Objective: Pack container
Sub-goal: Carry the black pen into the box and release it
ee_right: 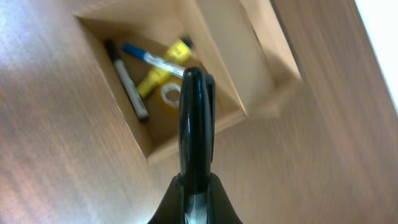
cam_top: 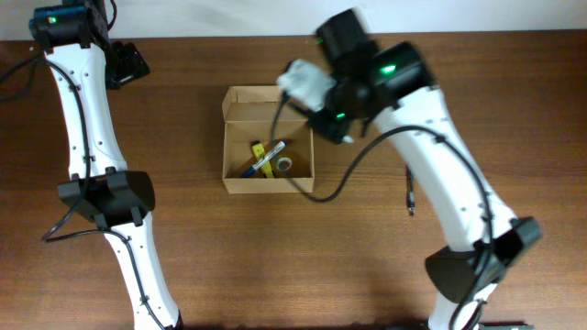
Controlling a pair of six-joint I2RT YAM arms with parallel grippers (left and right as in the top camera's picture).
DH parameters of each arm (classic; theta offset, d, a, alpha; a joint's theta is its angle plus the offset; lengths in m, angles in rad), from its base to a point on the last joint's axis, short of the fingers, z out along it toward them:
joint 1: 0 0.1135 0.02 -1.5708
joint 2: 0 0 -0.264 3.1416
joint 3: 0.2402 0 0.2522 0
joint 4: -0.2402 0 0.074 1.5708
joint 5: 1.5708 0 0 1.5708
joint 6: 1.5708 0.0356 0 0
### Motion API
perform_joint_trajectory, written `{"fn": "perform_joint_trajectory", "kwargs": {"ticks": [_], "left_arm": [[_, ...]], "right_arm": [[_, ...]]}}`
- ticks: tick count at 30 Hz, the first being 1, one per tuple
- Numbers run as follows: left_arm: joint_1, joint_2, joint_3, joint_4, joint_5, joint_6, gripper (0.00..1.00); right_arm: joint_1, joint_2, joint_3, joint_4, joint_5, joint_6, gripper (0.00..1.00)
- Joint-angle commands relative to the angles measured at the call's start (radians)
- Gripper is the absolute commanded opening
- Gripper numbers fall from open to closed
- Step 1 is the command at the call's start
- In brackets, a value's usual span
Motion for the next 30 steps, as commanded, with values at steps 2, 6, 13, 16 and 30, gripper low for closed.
{"fn": "perform_joint_trajectory", "kwargs": {"ticks": [2, 6, 13, 16, 30], "left_arm": [[0.002, 0.000, 0.005, -0.002, -0.009, 0.012, 1.00], [0.002, 0.000, 0.005, -0.001, -0.009, 0.011, 1.00], [0.002, 0.000, 0.005, -0.002, -0.009, 0.012, 1.00], [0.002, 0.000, 0.005, -0.001, -0.009, 0.012, 1.00], [0.002, 0.000, 0.005, -0.002, -0.009, 0.012, 1.00]], "right_arm": [[0.096, 0.084, 0.001, 0.040, 0.013, -0.141, 0.04], [0.134, 0.160, 0.001, 0.087, 0.013, -0.145, 0.04], [0.138, 0.331, 0.001, 0.150, 0.012, -0.145, 0.04], [0.140, 0.392, 0.001, 0.149, 0.008, -0.144, 0.04], [0.147, 0.471, 0.009, 0.138, 0.032, -0.072, 0.52]]}}
